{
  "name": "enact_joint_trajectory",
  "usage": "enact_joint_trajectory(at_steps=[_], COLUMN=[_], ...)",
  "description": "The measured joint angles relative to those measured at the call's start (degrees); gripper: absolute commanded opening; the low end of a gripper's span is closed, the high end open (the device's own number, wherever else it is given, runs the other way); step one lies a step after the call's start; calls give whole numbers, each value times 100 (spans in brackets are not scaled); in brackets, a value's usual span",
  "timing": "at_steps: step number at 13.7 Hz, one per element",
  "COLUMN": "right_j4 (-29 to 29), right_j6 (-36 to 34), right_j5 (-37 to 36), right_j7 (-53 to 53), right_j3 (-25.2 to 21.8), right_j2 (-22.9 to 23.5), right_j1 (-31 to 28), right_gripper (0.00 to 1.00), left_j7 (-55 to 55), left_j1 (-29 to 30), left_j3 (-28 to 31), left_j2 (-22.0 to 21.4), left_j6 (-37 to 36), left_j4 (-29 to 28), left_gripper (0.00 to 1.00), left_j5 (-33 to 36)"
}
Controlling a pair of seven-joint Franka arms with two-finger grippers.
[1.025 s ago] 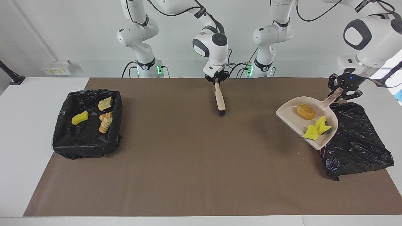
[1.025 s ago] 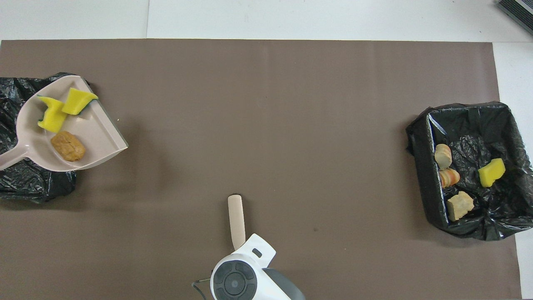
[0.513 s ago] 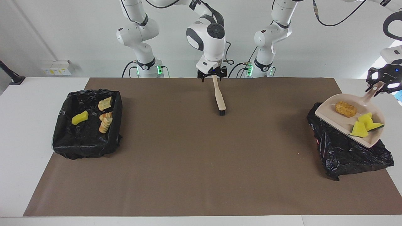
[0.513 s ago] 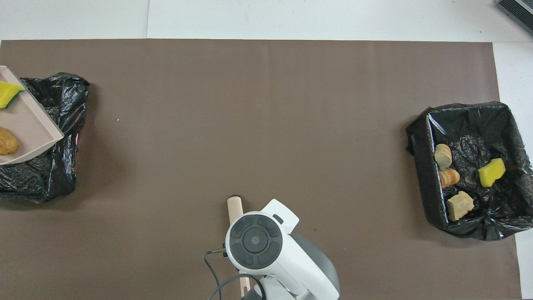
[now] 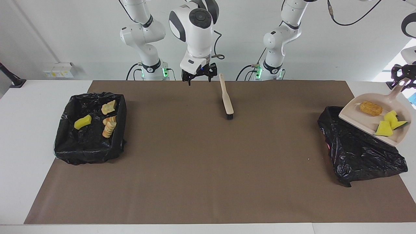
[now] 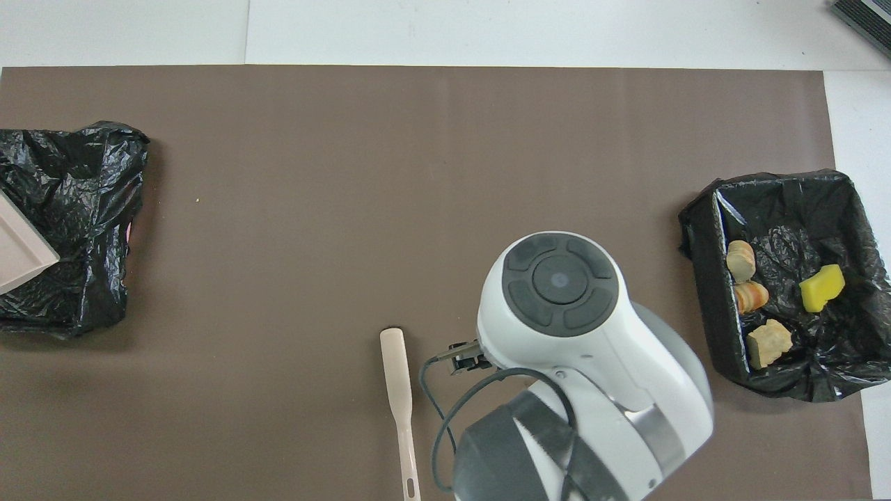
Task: Sweep and dump trash in bin
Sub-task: 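Tip the dustpan into the bin while the right gripper lays down the brush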
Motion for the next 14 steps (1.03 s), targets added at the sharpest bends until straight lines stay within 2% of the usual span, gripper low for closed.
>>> enact_joint_trajectory(at_steps=[3,6,9,14], right_j4=[450,637,658,758], right_j6=[-185,-289,-293,-293], right_j5=[-143,-282,-357,-398], right_j7=[-1083,-1840,-1932,-1946], right_j3=[-12,-40,-152,-567], right_j2=[-1,1,2,4], right_j1=[-659,-1262,-1539,-1668], right_gripper=[100,100,100,100], left_j7=[-25,-26,-16,247], left_j1=[-29,-185,-557,-646], left_j3=[-49,-113,-137,-107], left_j2=[1,50,102,150], left_j6=[3,48,155,648], left_j4=[0,-38,-39,-40], left_gripper=[0,0,0,0], left_j5=[587,1157,1824,2239])
